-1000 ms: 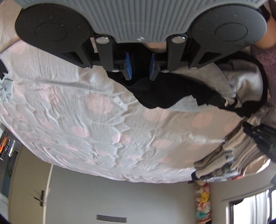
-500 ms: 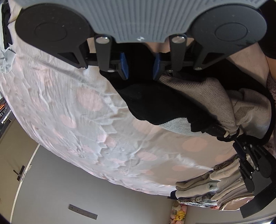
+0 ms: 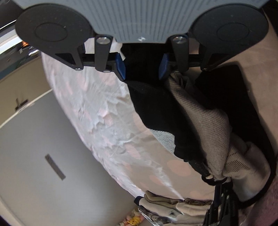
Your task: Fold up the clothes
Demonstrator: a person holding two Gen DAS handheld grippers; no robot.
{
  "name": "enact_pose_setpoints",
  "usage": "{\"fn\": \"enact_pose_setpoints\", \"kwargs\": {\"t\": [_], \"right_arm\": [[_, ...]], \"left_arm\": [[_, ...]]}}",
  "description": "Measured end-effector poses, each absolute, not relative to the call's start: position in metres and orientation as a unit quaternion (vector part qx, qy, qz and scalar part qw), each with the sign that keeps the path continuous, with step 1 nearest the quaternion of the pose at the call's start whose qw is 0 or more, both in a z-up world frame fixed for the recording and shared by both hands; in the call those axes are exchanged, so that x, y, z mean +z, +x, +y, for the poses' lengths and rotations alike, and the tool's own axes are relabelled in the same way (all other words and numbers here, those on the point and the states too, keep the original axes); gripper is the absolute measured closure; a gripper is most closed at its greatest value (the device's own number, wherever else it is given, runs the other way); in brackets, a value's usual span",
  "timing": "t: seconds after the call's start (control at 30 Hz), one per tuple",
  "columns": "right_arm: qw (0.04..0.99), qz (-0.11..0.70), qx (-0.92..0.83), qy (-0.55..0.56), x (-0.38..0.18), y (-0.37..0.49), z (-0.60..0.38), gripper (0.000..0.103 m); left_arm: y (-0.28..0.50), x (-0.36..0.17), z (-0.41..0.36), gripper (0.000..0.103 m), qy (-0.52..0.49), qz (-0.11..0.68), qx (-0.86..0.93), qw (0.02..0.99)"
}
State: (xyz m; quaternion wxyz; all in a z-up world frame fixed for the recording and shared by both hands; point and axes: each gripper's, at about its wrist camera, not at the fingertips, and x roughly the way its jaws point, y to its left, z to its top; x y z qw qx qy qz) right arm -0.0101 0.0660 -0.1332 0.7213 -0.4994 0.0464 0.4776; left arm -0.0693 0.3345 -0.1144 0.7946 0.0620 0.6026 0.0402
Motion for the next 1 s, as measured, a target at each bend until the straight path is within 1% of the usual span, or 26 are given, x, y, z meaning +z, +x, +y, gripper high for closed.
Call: {"fn": "enact_pose_setpoints", "kwargs": {"t": [0.13, 0.27, 0.3, 0.33, 0.37, 0.4, 0.53, 0.73, 0.9, 1.0], "right_arm": [[0.711, 0.013, 0.469, -0.523, -0.134, -0.017, 0.068, 0.058], [0.703, 0.0, 0.475, -0.529, -0.135, -0.02, 0.068, 0.059], [0.702, 0.002, 0.48, -0.526, -0.135, -0.02, 0.07, 0.064], [0.706, 0.008, 0.482, -0.518, -0.132, -0.02, 0.071, 0.08], [0.713, 0.015, 0.483, -0.508, -0.127, -0.02, 0.071, 0.091], [0.72, 0.023, 0.484, -0.497, -0.123, -0.019, 0.071, 0.1], [0.745, 0.052, 0.486, -0.454, -0.106, -0.019, 0.072, 0.1], [0.834, 0.125, 0.437, -0.314, -0.066, 0.005, 0.039, 0.102], [0.872, 0.068, 0.385, -0.294, -0.035, -0.007, 0.021, 0.102], [0.885, 0.031, 0.366, -0.285, -0.006, -0.01, 0.014, 0.102]], "left_arm": [[-0.073, -0.113, 0.327, 0.092, 0.064, 0.6, 0.047, 0.796], [-0.078, -0.108, 0.324, 0.094, 0.059, 0.588, 0.058, 0.804], [-0.079, -0.106, 0.324, 0.094, 0.055, 0.585, 0.061, 0.807], [-0.081, -0.104, 0.324, 0.094, 0.049, 0.58, 0.064, 0.811], [-0.083, -0.101, 0.325, 0.094, 0.043, 0.575, 0.067, 0.814], [-0.085, -0.097, 0.325, 0.094, 0.038, 0.57, 0.07, 0.818], [-0.097, -0.079, 0.321, 0.094, 0.034, 0.54, 0.089, 0.836], [-0.114, -0.045, 0.314, 0.094, 0.022, 0.482, 0.113, 0.869], [-0.111, -0.003, 0.297, 0.095, 0.027, 0.418, 0.122, 0.9], [-0.108, 0.029, 0.289, 0.095, 0.033, 0.378, 0.128, 0.916]]}}
